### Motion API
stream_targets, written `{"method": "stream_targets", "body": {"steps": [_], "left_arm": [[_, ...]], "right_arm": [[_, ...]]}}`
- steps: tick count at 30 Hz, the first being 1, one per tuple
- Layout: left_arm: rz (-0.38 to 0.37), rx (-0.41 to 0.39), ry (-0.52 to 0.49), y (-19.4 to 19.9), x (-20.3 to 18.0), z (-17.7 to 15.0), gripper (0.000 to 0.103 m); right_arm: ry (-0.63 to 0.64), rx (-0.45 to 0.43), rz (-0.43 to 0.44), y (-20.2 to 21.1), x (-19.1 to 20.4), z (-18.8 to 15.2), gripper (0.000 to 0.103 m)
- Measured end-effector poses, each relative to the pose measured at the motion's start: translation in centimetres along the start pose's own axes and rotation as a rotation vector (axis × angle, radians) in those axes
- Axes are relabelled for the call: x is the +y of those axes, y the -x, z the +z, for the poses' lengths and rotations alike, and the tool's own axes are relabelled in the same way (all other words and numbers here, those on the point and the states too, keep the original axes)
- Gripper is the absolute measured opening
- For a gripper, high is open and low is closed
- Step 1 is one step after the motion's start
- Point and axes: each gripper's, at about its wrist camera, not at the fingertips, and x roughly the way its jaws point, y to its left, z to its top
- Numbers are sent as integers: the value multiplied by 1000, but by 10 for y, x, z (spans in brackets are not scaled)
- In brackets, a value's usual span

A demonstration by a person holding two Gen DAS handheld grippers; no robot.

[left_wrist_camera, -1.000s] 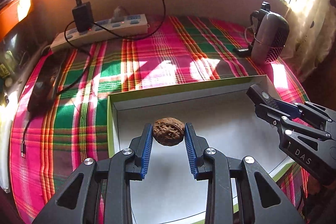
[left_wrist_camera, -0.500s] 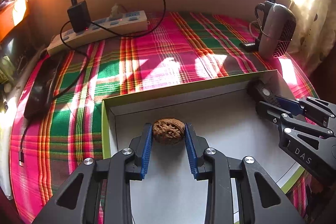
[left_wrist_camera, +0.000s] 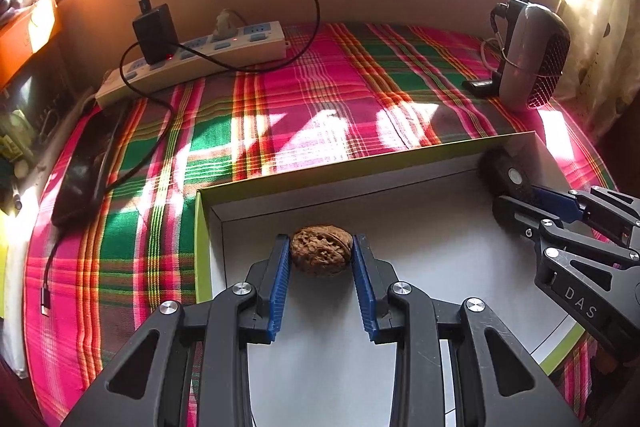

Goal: Organize objects
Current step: 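Carry the walnut in the left gripper and the remote in the right gripper over the white box, then open the left gripper to drop the walnut while the right gripper releases the remote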

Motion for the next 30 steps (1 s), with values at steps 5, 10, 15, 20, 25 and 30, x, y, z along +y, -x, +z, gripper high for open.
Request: {"method": "stream_targets", "body": {"steps": [5,10,15,20,25,30], "left_arm": [[17,8,1,2,0,-2,29],[4,-8,2,15,-3,-6,29],[-6,-39,-3,37,-8,-14,30],[-11,-68,1,59,-11,-25,30],[-23,-91,13,80,-12,-43,30],[-14,-122,4,102,-15,-64,30]], "right_arm": [[-14,-16,6,5,-2,-1,30],[-27,-43,12,16,-3,-3,32],[-38,-67,19,33,-1,-11,33],[-41,-95,17,55,2,-22,33],[-55,-122,17,77,4,-38,33],[-59,-140,22,95,11,-59,33]]}}
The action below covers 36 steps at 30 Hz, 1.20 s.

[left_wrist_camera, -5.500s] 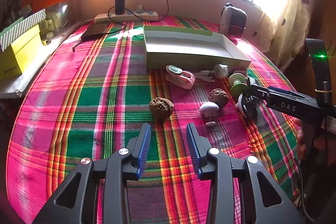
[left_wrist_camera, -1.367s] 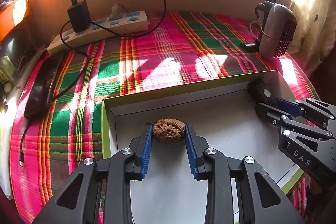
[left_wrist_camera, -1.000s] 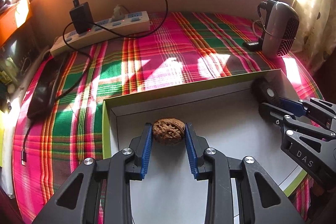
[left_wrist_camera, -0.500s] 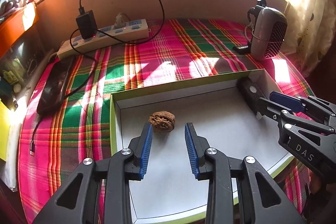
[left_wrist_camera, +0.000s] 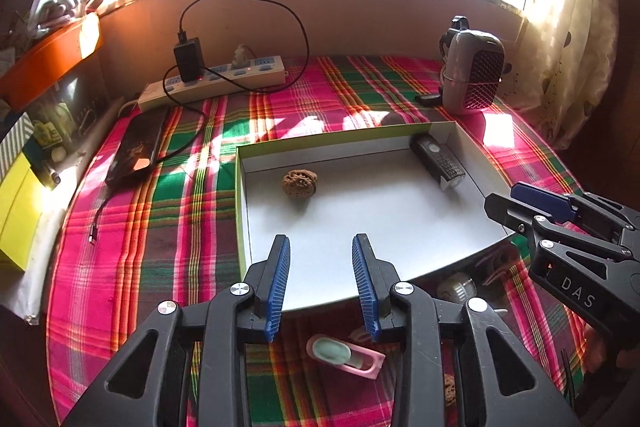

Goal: Organize objects
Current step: 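Open the left gripper to drop the walnut while the right gripper releases the remote, then move the left gripper toward the white mushroom knob while the right approaches the black dotted disc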

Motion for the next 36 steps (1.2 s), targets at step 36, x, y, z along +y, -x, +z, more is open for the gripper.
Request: {"method": "stream_targets", "body": {"steps": [36], "left_arm": [[-24,-7,18,50,0,-96,30]], "right_arm": [[-57,7,45,51,-8,-101,34]]}}
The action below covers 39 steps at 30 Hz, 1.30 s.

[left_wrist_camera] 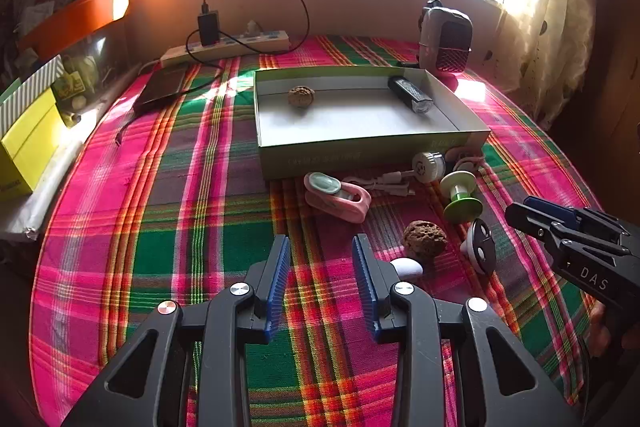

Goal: Organize objects
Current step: 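Move the left gripper toward the white mushroom knob while the right approaches the black dotted disc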

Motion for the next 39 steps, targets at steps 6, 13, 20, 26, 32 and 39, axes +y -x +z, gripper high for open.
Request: {"method": "stream_targets", "body": {"steps": [6,13,20,26,32,39], "left_arm": [[11,7,-17,0,-4,-8,30],[7,17,-35,-2,-7,-14,31],[4,25,-35,-3,-5,-17,31],[6,29,-33,-5,-3,-19,31],[0,34,-33,-7,-1,-20,31],[-72,57,5,-11,4,-20,31]], "right_arm": [[5,14,13,1,0,-9,34],[46,33,45,1,11,-17,60],[96,36,52,0,25,-18,60],[151,53,26,-7,37,-20,60],[199,72,17,-14,49,-20,60],[215,85,-12,-22,55,-18,60]]}}
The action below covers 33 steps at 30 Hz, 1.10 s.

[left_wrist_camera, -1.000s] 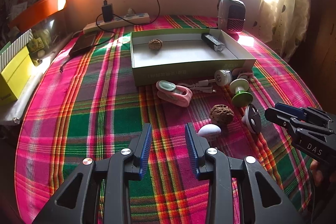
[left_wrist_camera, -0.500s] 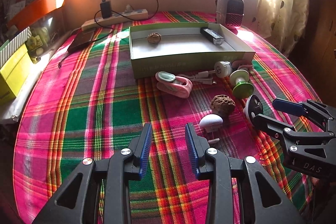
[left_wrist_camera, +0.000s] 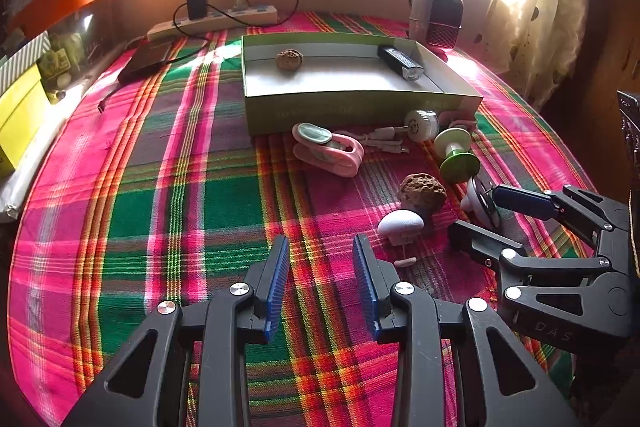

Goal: Organize objects
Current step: 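Move the left gripper toward the white mushroom knob while the right approaches the black dotted disc, then close the left gripper on the white mushroom knob while the right grasps the black disc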

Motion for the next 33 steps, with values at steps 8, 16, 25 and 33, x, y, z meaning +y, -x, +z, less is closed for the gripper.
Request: {"method": "stream_targets", "body": {"steps": [8,16,25,33], "left_arm": [[-126,4,14,0,-5,3,31],[-168,31,1,-8,-14,7,35],[-130,38,-28,-14,-21,12,36],[-106,35,-45,-15,-25,13,36]], "right_arm": [[-27,4,-30,-3,-8,4,60],[-35,1,-24,-4,-14,4,60],[-75,-4,-49,-3,-28,2,60],[-90,-6,-67,-2,-41,1,60]]}}
